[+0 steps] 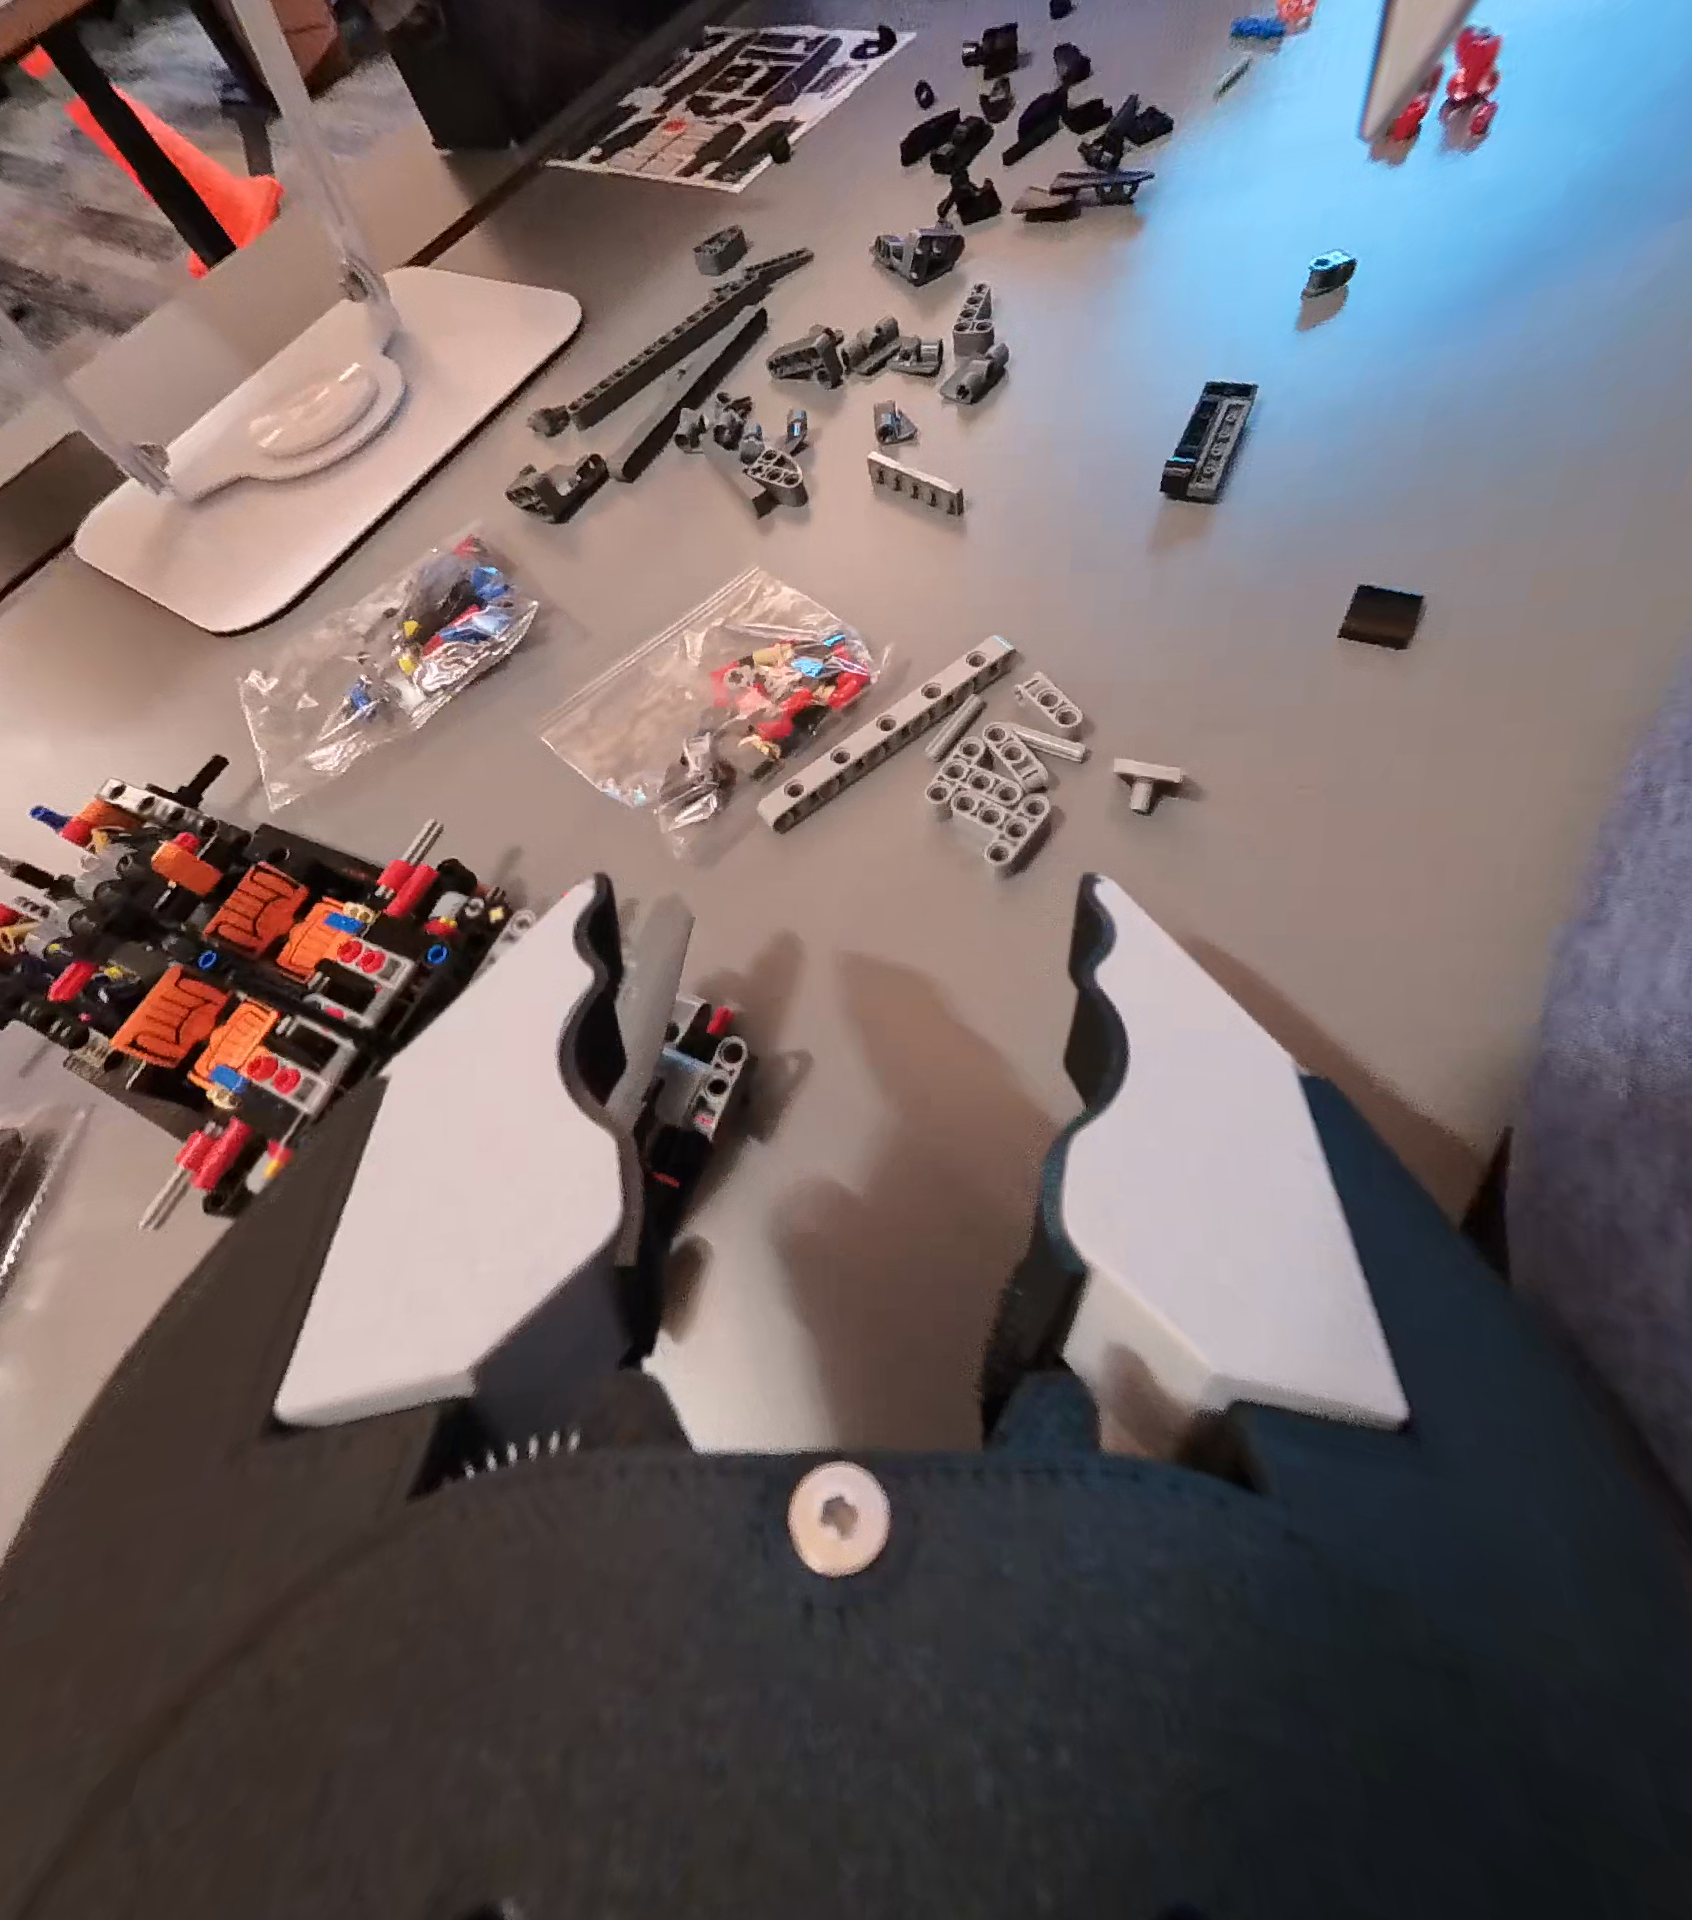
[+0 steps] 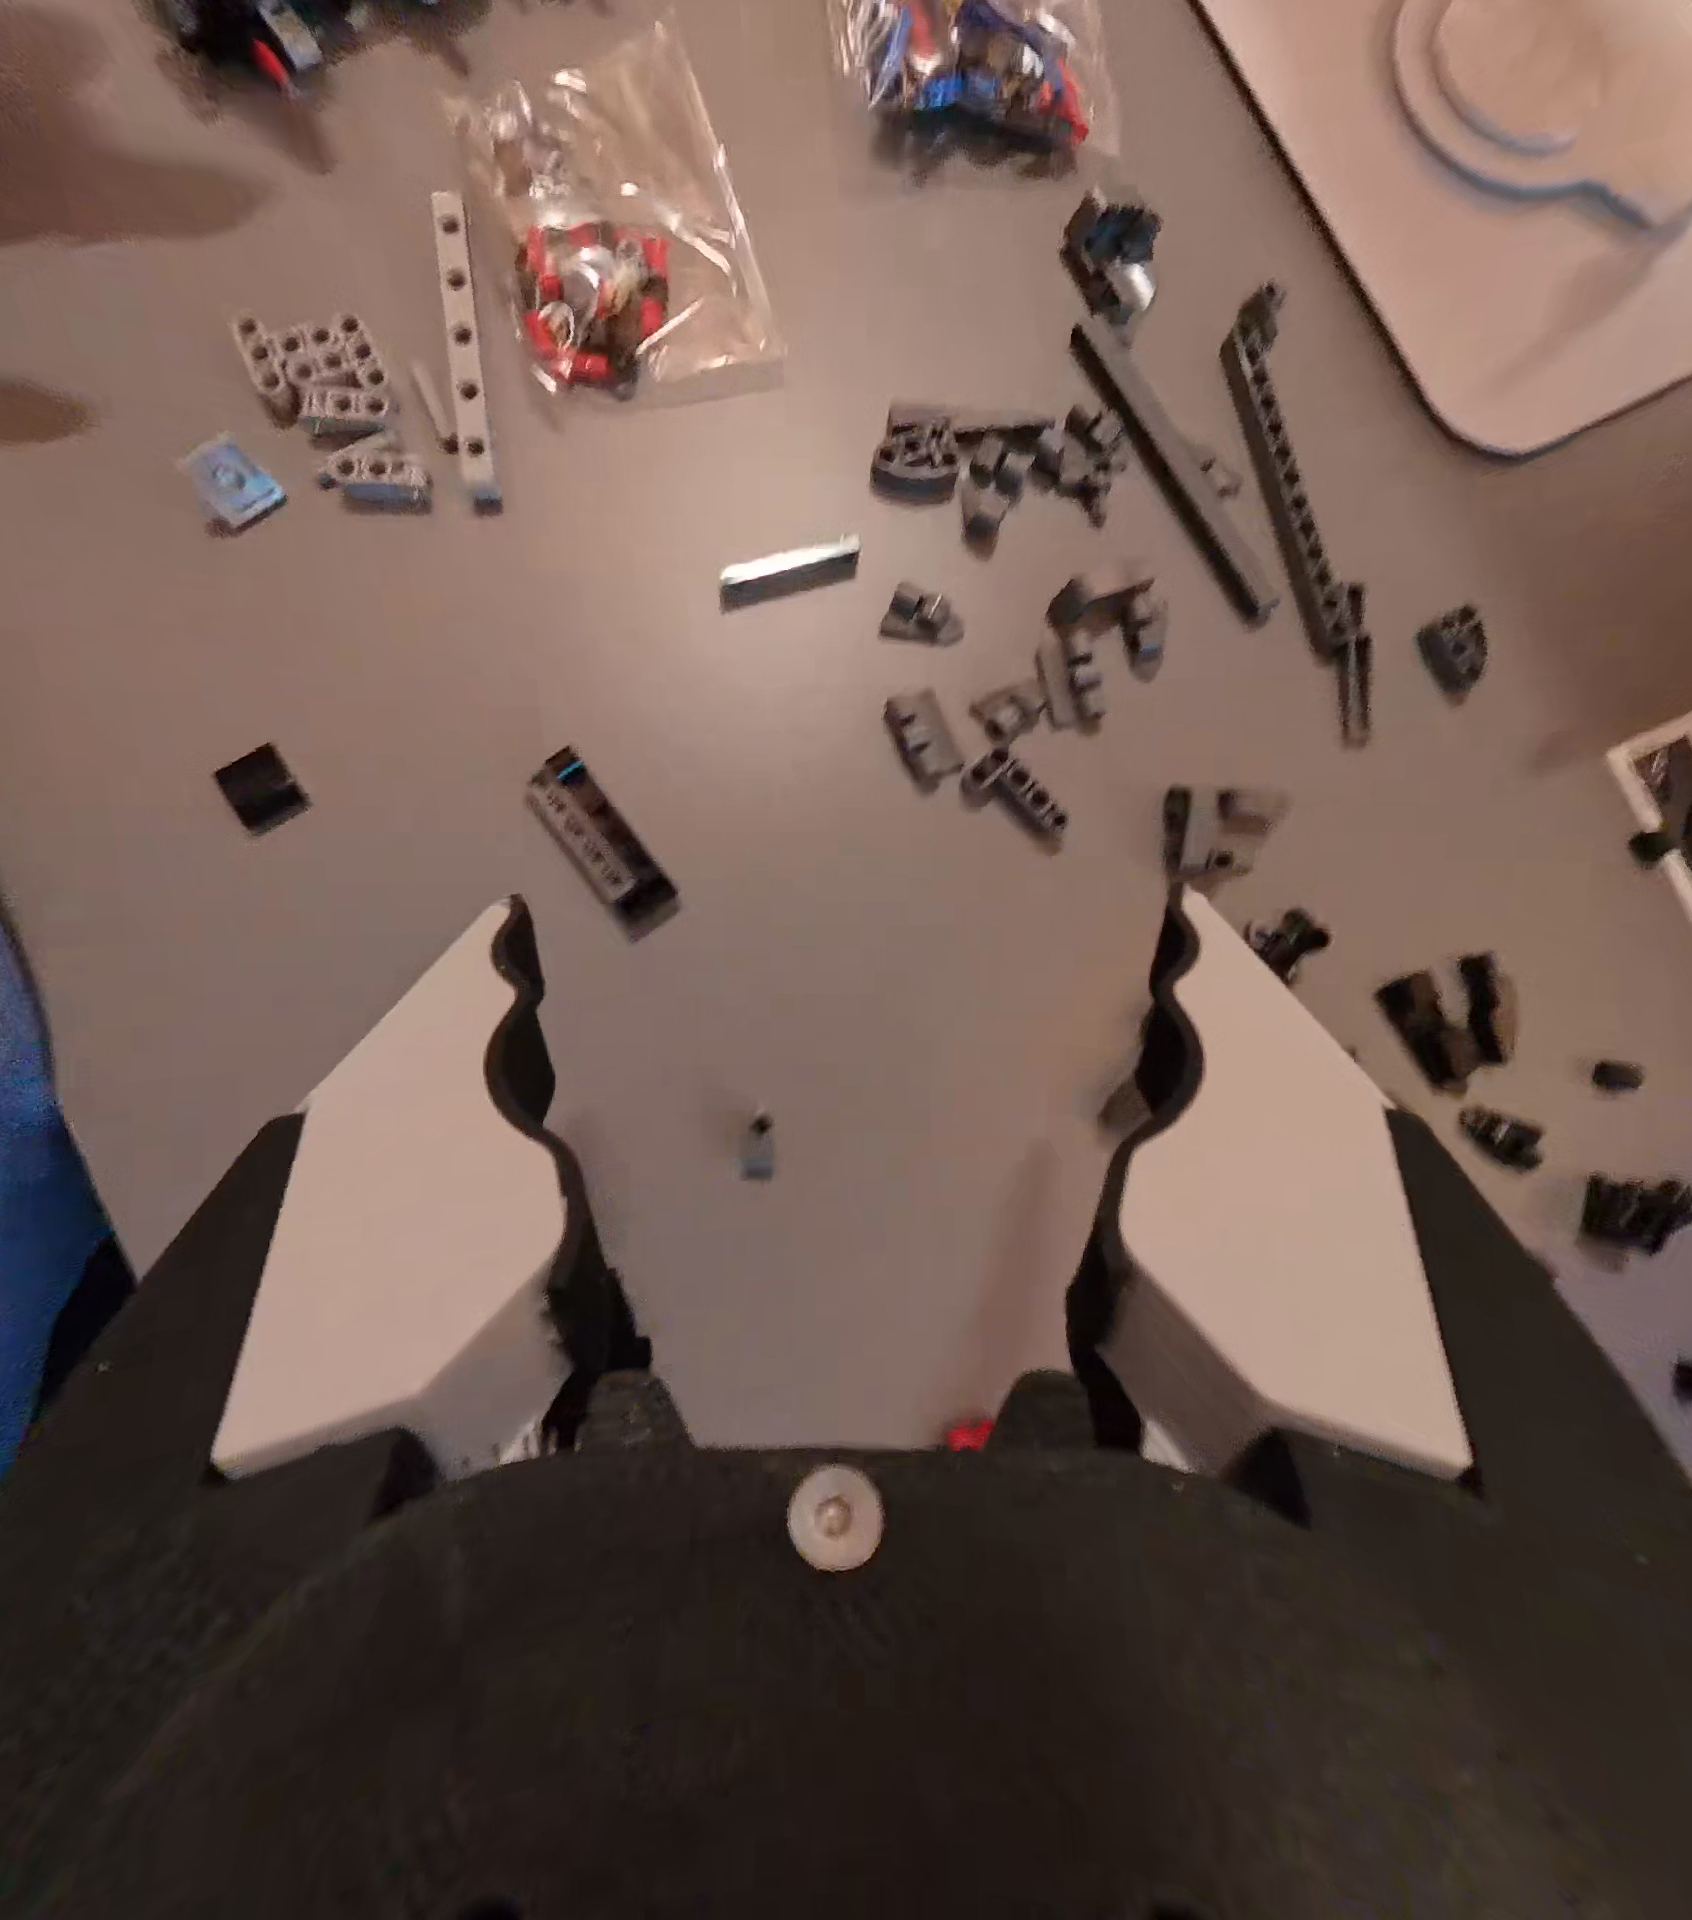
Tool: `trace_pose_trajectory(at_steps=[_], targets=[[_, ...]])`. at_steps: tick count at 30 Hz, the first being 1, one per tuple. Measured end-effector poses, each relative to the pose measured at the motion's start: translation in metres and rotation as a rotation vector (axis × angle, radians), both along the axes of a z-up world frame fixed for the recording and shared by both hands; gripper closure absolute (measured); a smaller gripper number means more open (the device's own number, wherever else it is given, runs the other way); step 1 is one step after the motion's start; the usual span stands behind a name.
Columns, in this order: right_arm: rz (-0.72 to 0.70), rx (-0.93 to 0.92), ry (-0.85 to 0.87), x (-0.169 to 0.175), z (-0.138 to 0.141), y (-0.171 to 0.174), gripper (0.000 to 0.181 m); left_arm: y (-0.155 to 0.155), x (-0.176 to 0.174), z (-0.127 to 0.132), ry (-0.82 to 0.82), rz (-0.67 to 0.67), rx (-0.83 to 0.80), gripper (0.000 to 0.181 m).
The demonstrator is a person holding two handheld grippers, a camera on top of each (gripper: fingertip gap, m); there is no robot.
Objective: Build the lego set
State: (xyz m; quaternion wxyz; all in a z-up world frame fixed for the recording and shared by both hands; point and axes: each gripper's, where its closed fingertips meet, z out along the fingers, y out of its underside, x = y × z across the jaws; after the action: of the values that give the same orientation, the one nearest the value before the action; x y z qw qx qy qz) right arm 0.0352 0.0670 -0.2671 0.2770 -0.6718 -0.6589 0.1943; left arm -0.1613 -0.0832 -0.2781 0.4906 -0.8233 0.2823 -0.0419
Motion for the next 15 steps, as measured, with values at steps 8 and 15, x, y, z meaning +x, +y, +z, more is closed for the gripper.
trace_pose_trajectory(at_steps=[8,15], targets=[[-0.099,-0.027,0.037,0.041,-0.021,-0.046,0.056,-0.024,0.0,0.005,-0.051,0.032,-0.054,0.095],[0.008,0.03,0.069,0.026,-0.024,-0.085,0.078,-0.042,0.01,0.0,-0.005,0.005,-0.039,0.094]])
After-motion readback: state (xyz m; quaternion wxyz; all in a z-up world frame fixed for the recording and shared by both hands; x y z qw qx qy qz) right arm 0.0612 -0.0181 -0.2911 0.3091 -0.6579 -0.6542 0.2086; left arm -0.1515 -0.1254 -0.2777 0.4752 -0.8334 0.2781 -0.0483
